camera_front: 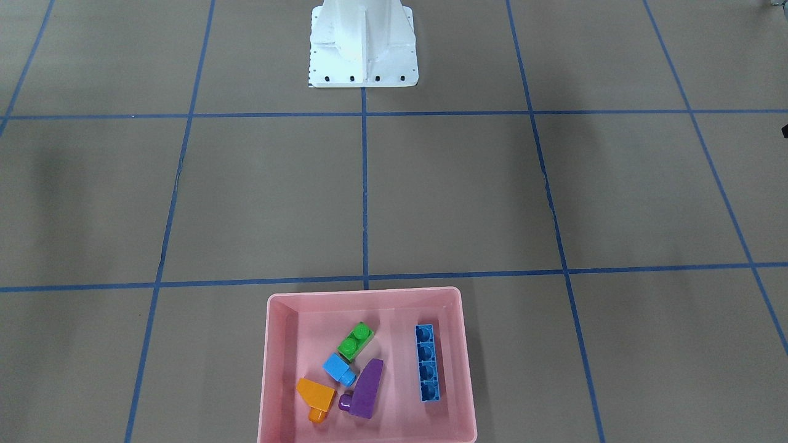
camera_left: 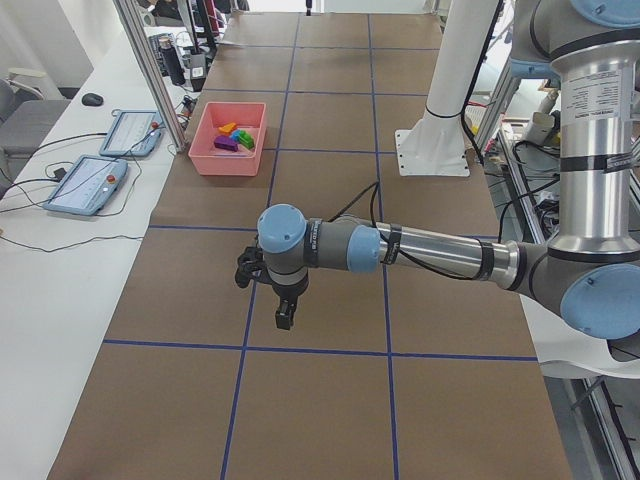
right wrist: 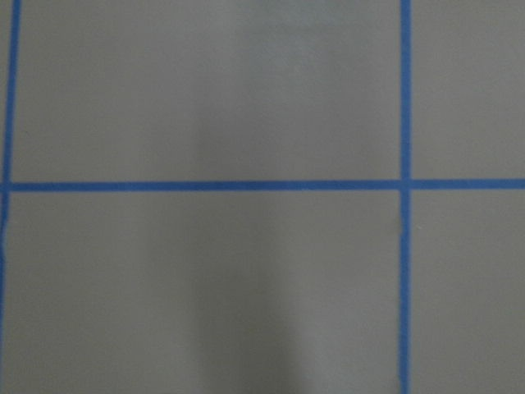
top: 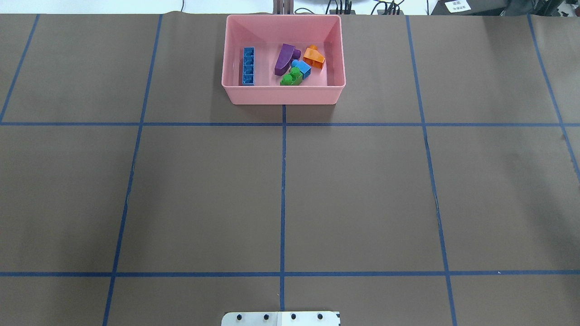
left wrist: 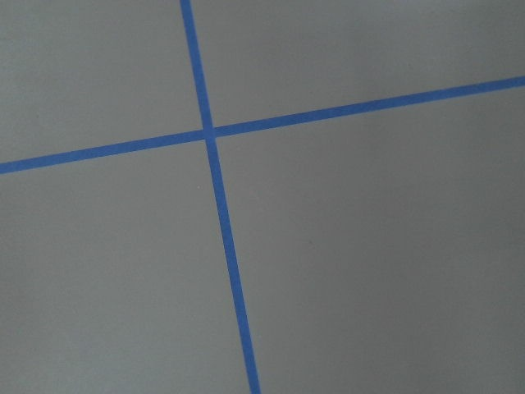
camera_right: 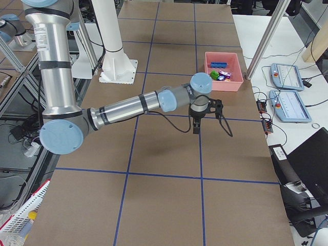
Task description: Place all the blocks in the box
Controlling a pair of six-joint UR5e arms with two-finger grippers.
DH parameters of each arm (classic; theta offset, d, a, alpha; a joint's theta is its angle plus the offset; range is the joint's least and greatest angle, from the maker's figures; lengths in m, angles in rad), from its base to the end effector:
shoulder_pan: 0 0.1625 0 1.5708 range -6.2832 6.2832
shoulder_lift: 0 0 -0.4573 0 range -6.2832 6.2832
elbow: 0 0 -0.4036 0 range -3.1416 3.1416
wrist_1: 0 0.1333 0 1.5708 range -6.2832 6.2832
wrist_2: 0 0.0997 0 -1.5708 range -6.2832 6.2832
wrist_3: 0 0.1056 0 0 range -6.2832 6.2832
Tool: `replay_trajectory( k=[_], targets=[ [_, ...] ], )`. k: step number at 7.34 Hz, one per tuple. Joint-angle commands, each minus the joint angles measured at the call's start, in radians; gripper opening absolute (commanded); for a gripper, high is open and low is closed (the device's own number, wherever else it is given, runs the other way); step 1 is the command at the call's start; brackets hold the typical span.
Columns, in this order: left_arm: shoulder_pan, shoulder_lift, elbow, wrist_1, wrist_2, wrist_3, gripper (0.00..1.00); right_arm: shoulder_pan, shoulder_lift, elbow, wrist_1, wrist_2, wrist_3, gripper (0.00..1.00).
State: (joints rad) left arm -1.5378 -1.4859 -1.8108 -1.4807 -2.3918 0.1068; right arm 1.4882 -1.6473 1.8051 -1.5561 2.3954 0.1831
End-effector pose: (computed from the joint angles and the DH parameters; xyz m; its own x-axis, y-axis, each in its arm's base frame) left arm -0.0407 -0.4657 0.6211 0.6722 0.1759 -0.7192 -0.1052 0.9842 0.1424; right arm 0.0165 -0.4771 0.6085 0.6698 0.0002 0.7425 -0.0414 0.9985 0.0371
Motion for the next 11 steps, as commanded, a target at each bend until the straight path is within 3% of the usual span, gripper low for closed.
replay_trajectory(
  k=[1,11],
  targets=[
    [-0.016,-0.011,-0.002,0.023,0.002,0.011,1.00,0.095,-0.092,-0.043,-0.044,-0.024,-0.238,1.00],
    [-0.028,0.062,-0.039,0.017,0.003,0.002,1.00,0.115,-0.111,-0.033,-0.039,-0.048,-0.266,1.00]
  ],
)
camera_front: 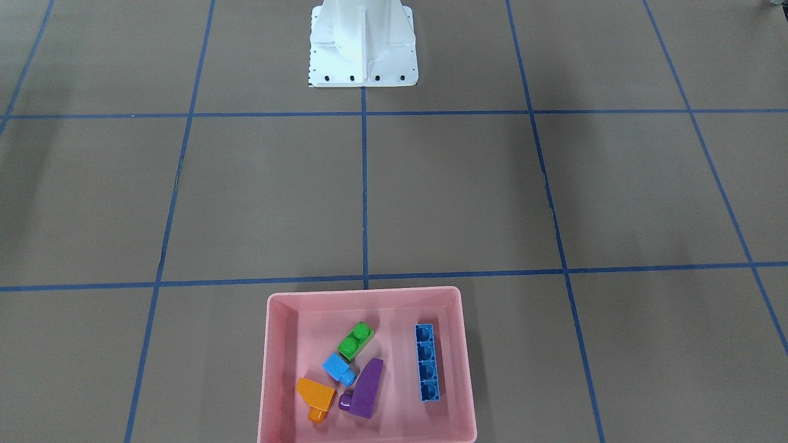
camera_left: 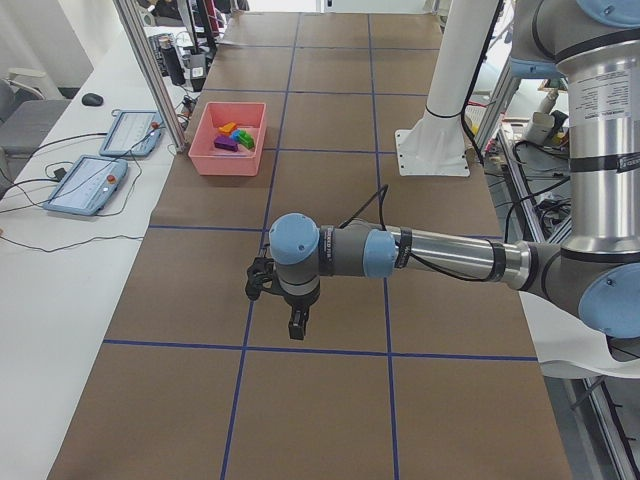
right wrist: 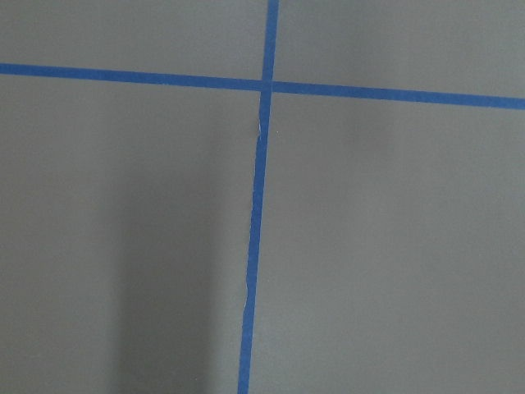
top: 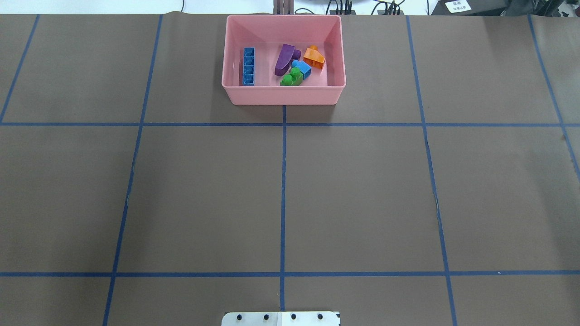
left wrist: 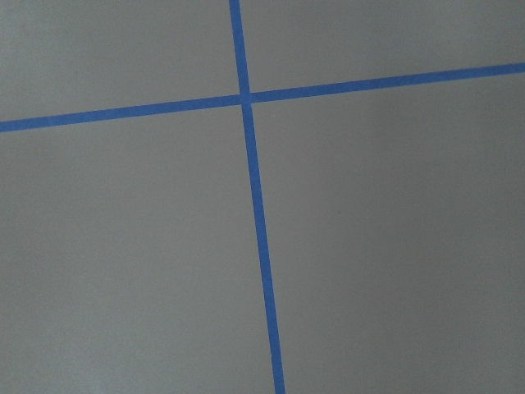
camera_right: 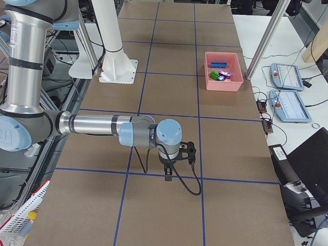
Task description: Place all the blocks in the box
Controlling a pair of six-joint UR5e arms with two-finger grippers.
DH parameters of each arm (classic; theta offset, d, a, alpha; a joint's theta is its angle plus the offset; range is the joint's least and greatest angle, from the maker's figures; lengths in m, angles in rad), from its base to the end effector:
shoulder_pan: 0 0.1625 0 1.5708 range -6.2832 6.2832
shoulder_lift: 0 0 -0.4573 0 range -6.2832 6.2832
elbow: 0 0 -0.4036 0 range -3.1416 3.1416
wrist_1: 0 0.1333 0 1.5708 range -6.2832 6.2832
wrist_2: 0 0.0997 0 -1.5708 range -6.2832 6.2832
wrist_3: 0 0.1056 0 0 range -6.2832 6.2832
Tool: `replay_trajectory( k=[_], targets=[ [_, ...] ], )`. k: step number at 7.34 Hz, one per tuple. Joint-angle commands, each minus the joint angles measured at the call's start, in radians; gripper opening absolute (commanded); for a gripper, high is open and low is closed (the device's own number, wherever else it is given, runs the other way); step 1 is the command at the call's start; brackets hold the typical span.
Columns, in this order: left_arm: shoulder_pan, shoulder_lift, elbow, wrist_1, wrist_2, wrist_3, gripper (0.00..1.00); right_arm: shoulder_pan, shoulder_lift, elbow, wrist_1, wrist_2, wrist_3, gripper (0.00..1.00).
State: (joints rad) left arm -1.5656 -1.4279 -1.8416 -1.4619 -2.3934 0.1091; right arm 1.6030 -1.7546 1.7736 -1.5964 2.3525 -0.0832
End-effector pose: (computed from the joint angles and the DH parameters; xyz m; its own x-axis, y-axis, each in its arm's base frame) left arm -0.0536 -0.4365 0.6336 0.6756 0.1262 -0.7264 -0.0792 0.9920 0.0987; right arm 0.0724 -0.4170 0.6800 0.7094 -0.0557 0.7026 0.0269 0.9983 0.0520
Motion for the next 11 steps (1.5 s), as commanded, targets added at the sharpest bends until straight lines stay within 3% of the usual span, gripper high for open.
replay_trajectory(
  k=[1,3,11],
  targets=[
    [-0.001,0.004,-0.011,-0.002,0.052,0.000,1.00,-0.002,0.000,-0.017,0.000,-0.024,0.000,1.00],
    [-0.001,0.010,-0.027,-0.002,0.156,0.000,1.00,-0.002,0.001,-0.017,0.003,-0.042,0.003,1.00],
    [0.002,-0.002,-0.008,-0.006,0.143,0.001,1.00,-0.003,0.015,-0.016,-0.037,-0.053,-0.009,1.00]
  ],
)
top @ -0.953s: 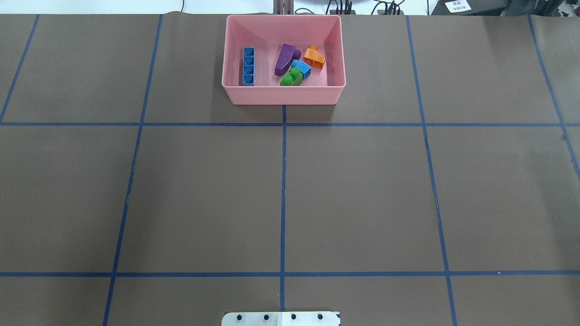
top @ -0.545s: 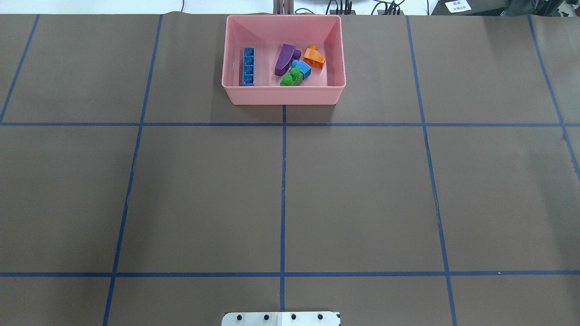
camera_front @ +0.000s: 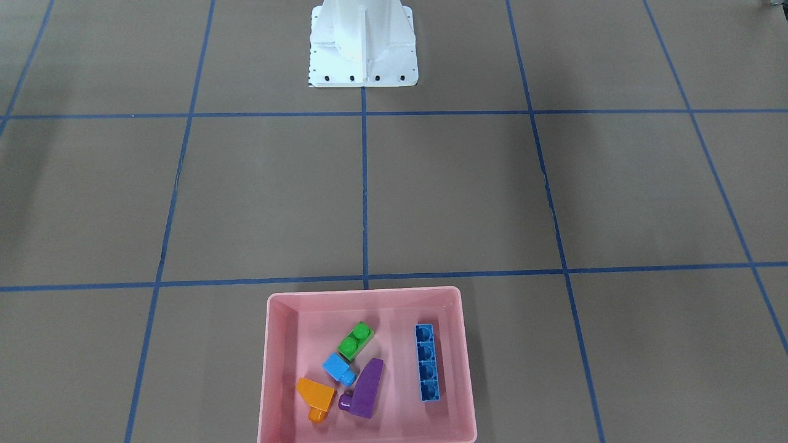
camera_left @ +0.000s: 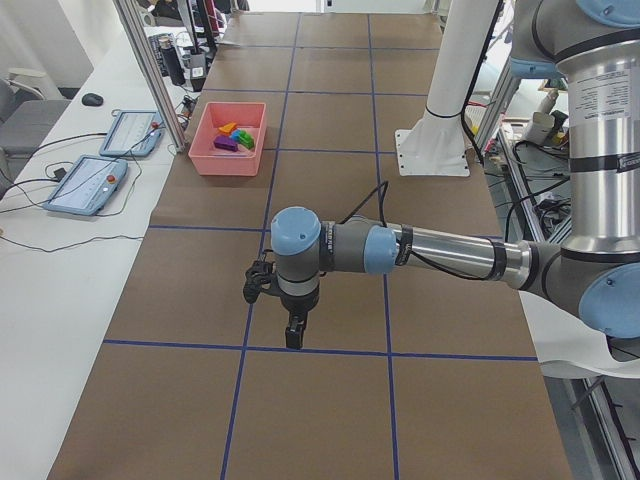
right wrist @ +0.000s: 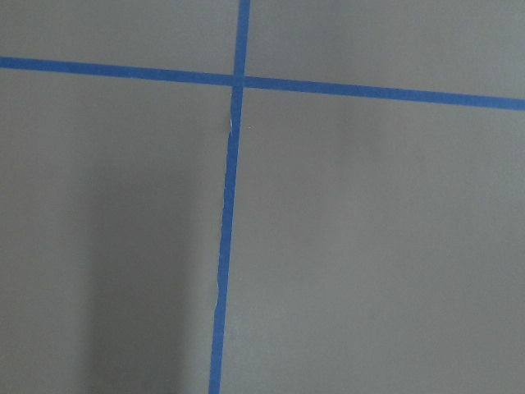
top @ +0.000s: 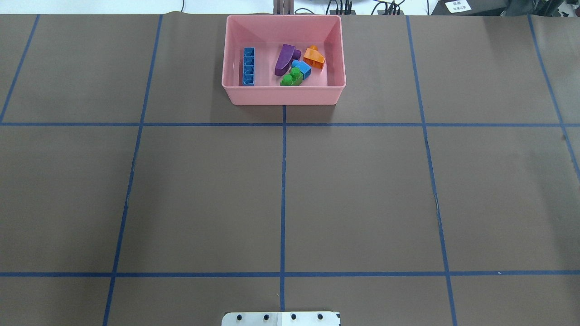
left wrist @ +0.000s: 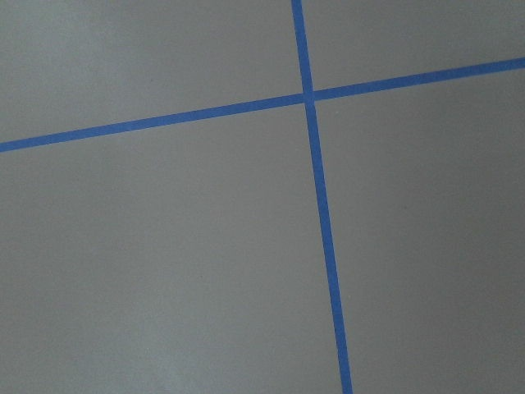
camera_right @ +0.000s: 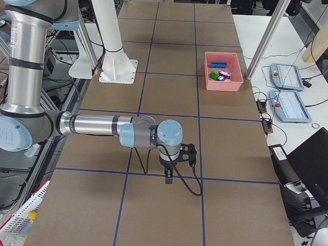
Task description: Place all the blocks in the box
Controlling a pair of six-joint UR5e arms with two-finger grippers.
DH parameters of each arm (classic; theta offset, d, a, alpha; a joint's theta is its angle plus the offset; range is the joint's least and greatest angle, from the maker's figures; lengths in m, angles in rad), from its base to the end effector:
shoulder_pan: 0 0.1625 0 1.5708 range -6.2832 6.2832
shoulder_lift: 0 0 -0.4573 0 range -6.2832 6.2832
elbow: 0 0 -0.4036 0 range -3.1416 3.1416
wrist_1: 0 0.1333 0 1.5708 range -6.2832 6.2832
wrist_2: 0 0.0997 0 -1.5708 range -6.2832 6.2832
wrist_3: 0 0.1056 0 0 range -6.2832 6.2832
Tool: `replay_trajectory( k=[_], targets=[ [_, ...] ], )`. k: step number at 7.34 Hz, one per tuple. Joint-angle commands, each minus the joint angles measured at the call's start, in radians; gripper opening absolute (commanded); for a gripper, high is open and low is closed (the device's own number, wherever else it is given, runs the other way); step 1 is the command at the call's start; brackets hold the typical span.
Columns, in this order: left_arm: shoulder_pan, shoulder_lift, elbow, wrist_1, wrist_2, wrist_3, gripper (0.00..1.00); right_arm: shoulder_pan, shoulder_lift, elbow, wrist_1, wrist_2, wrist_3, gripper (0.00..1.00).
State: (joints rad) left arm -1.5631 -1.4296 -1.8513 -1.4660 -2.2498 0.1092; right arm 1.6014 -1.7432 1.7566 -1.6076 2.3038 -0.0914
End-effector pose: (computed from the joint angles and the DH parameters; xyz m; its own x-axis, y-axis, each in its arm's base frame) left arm -0.0636 -0.4383 0.6379 0.7725 0.1364 -0.6201 -0.0924 0.9904 0.1027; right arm 0.0756 -0.4208 0.6884 0.7420 -0.0530 0.6683 0.0373 0.9986 0.0377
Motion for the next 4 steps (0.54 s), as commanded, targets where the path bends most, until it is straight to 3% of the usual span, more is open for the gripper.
replay_trajectory(
  k=[1,4],
  targets=[
    [0.000,0.000,0.009,-0.002,-0.001,0.001,1.00,-0.015,0.017,0.004,-0.069,-0.004,-0.004,1.00],
    [0.000,0.006,0.036,-0.002,-0.039,0.003,1.00,-0.034,0.034,-0.003,-0.123,-0.003,-0.027,1.00]
  ],
)
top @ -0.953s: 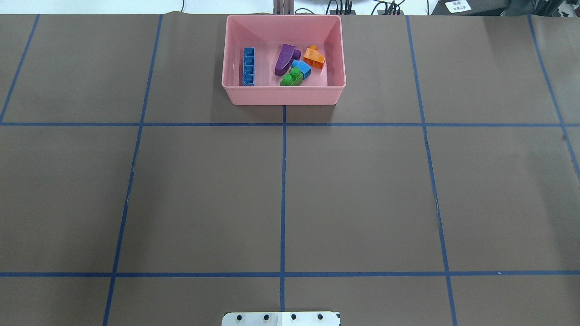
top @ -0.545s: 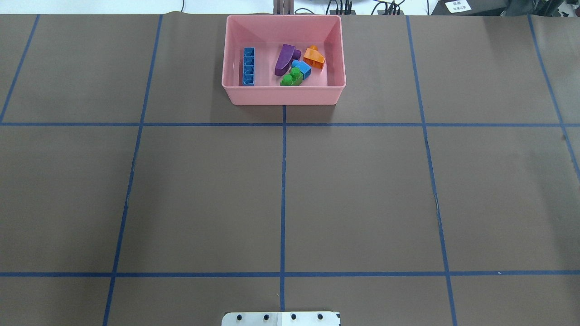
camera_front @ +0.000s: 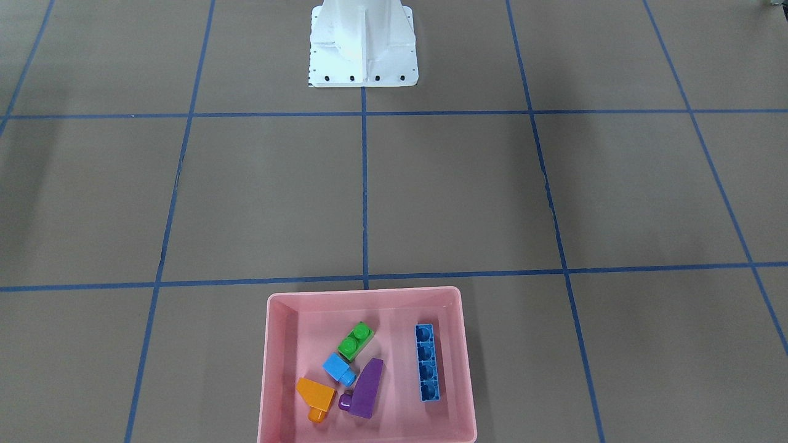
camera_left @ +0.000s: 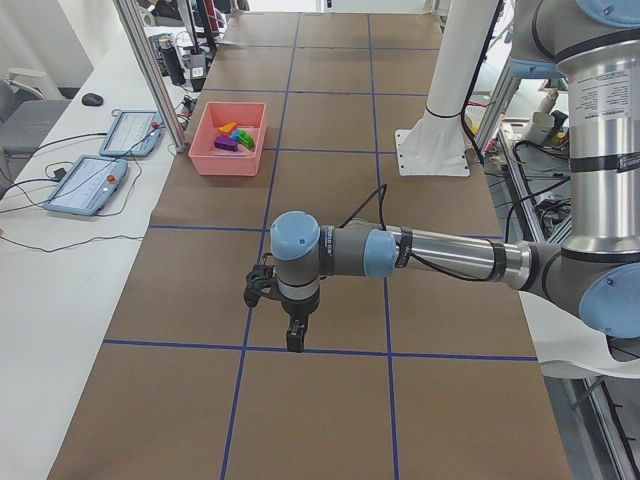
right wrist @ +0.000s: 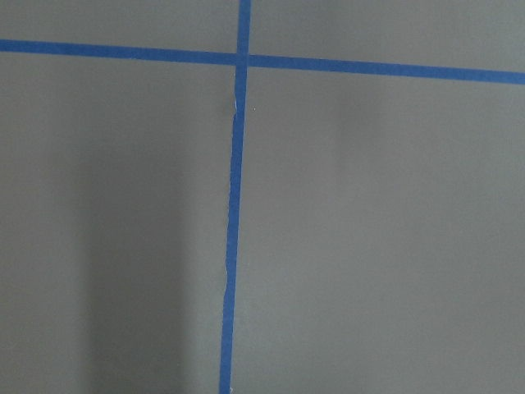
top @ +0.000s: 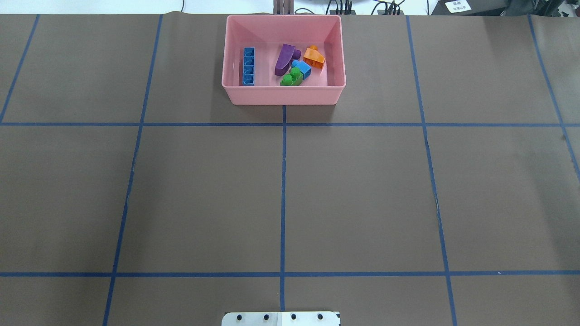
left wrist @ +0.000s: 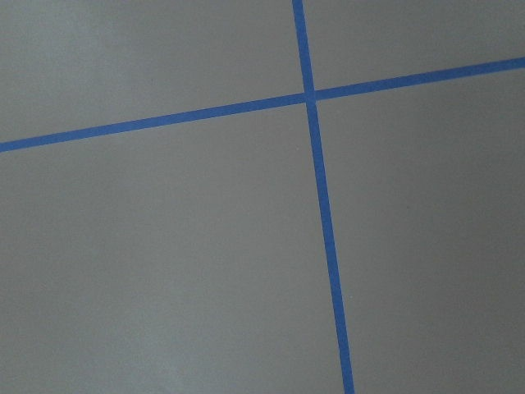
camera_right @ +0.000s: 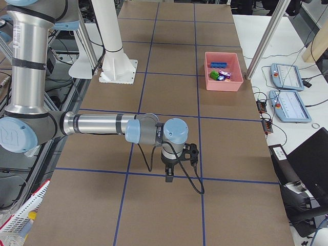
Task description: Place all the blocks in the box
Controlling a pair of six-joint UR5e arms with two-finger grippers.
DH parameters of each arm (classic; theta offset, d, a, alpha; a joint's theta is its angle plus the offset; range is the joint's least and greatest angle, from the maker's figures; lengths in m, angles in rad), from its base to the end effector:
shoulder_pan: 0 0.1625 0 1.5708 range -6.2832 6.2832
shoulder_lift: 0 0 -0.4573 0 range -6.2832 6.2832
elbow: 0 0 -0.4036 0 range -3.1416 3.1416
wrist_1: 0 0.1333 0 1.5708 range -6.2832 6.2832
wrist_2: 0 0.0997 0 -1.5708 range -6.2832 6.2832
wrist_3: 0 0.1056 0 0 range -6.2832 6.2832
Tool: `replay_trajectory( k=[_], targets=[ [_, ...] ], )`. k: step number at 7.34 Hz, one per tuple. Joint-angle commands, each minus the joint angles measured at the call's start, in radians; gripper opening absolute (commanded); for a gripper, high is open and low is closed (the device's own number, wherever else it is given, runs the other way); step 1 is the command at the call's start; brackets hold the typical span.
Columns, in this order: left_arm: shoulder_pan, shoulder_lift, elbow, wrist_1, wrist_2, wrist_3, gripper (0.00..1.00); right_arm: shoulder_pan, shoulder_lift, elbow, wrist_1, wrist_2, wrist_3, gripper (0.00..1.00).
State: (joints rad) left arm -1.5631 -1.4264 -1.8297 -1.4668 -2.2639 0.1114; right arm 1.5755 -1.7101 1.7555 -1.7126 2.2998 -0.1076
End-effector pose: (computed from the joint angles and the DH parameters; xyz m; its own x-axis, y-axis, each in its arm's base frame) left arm -0.0625 -0.4362 0.6491 0.7636 0.1237 -0.6338 -0.0932 0.9923 0.0815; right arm 0.0650 -0.4310 0.6850 0.7417 -0.0397 0.6695 0.0754 0.9969 -0.0245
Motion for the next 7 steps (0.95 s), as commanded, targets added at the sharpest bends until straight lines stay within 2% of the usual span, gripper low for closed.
replay_trajectory(
  k=[1,7],
  targets=[
    [0.000,0.004,0.015,-0.003,-0.025,0.001,1.00,-0.008,0.003,-0.005,-0.025,0.000,-0.010,1.00],
    [0.000,-0.002,0.070,-0.004,-0.026,0.001,1.00,-0.008,0.004,-0.010,-0.024,0.010,-0.009,1.00]
  ],
)
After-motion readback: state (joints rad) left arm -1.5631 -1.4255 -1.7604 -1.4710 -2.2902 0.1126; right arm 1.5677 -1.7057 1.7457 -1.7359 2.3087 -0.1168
